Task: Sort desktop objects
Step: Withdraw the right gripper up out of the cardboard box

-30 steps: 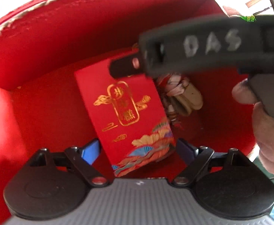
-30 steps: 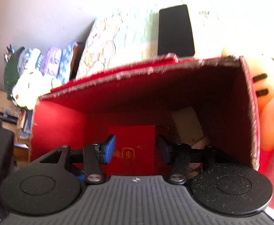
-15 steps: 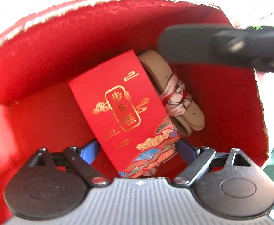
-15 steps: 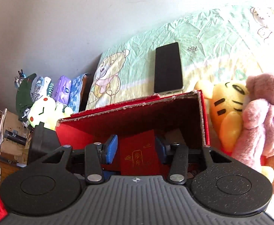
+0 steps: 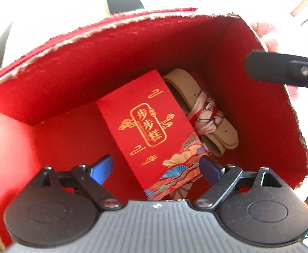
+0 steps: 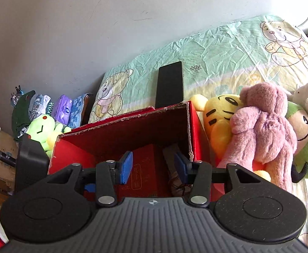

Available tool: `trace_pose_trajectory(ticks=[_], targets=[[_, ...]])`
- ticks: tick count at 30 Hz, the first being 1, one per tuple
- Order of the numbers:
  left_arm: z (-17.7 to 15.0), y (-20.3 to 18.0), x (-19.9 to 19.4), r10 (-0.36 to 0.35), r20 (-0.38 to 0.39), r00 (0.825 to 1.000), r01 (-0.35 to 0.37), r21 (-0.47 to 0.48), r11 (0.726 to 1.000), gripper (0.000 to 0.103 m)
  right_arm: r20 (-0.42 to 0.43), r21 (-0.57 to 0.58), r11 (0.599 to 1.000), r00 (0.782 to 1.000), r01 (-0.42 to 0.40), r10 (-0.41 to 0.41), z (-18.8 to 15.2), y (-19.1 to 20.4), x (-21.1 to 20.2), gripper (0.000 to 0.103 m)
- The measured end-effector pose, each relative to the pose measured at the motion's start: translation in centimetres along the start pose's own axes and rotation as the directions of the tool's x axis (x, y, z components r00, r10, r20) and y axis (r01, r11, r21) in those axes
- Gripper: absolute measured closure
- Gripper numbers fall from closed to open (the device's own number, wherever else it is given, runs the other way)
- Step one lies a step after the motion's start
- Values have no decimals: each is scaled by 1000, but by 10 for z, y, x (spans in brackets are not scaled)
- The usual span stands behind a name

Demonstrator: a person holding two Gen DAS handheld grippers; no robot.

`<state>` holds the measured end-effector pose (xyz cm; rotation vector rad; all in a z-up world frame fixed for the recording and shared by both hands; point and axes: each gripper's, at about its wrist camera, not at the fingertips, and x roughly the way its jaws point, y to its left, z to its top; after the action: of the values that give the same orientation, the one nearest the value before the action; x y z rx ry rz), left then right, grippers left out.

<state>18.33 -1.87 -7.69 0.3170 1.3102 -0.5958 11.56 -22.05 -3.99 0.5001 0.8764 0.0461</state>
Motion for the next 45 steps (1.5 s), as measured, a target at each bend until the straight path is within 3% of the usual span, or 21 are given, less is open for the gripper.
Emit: trace_pose_trajectory(ticks=[5,12,15,29,39,45], targets=[[-10,-8,-20,104,74,992,-101,-33,994,15,13,-61,998,1000,29,-28,-12,10,-3,55],[-16,-23,-34,236,174,956,-223,-88,971,15,1,-83,996,999,32,-32,-23,16,-4,54],[-21,-27,-29,271,189,944,-251,-123,960,15,7,-103,994,999,37,-37,-28,19,-8,47],[-43,-45,-32,420,231,878,-367,-240,899,16,0,-189,981,999,39,-40,-42,30,-15,40],[-54,-34,-36,428,215,878,-344,-339,876,16,16,-185,981,998,65,-63,-52,37,-17,40],[-60,-39,-40,414,246,876,-327,-329,886,16,48,-126,991,998,45,-40,-59,29,-20,40]])
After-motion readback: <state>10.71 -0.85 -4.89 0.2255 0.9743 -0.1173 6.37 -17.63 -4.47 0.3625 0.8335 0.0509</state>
